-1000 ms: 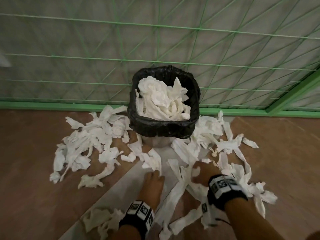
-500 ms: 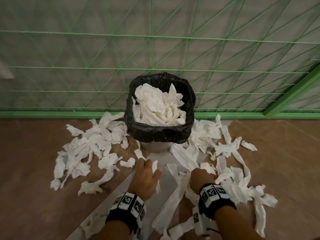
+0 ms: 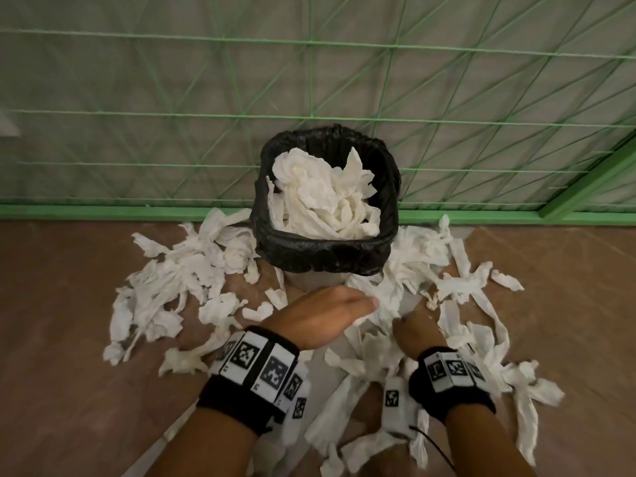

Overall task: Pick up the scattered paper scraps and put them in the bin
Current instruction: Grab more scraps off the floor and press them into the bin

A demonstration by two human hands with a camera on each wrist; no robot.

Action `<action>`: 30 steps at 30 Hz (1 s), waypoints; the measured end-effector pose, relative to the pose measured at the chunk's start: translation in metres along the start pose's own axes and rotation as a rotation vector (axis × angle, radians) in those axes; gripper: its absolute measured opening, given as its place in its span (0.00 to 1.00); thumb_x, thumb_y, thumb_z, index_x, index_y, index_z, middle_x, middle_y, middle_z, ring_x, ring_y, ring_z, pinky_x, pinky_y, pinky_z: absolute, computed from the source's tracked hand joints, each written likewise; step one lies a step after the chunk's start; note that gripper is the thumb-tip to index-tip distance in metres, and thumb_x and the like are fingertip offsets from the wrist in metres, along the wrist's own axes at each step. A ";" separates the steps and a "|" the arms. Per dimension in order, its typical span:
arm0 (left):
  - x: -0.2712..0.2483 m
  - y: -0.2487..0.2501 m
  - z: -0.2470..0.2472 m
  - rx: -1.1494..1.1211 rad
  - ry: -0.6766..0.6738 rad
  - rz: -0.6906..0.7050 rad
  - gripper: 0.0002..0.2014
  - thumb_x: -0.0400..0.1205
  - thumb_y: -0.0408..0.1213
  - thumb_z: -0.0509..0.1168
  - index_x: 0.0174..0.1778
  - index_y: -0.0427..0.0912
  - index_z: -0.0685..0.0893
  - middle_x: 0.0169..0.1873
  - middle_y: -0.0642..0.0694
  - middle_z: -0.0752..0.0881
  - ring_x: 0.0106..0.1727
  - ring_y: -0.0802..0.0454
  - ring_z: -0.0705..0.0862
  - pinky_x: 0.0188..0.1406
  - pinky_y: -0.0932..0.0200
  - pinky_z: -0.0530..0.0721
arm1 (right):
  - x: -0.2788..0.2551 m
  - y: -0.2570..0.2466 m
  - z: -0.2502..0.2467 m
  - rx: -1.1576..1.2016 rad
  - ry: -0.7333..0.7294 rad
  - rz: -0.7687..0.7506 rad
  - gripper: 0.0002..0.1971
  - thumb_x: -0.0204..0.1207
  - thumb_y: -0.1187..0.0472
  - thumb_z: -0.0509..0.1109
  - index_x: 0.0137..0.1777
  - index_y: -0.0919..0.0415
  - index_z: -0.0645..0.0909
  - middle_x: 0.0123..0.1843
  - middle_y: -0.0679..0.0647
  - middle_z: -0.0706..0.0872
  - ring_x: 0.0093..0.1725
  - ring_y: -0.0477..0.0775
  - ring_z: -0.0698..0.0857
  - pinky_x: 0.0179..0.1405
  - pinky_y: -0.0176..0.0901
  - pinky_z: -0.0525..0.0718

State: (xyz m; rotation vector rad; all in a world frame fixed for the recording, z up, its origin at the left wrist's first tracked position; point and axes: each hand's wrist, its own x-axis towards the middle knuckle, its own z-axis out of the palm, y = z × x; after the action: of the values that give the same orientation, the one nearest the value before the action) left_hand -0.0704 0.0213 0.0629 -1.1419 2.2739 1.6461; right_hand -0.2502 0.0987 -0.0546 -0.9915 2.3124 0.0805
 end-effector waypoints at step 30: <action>0.028 0.014 -0.091 0.100 0.788 0.280 0.24 0.83 0.46 0.48 0.77 0.69 0.64 0.81 0.57 0.61 0.82 0.53 0.56 0.79 0.32 0.48 | -0.027 -0.134 -0.206 0.768 0.457 -0.670 0.09 0.83 0.49 0.57 0.56 0.51 0.75 0.44 0.40 0.76 0.42 0.39 0.77 0.40 0.32 0.75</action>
State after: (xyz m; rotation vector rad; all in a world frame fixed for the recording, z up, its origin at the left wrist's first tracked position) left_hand -0.0699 -0.0687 0.0970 -1.7422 3.0526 1.2573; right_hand -0.2513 -0.0385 0.1512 -1.3587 1.9384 -1.3063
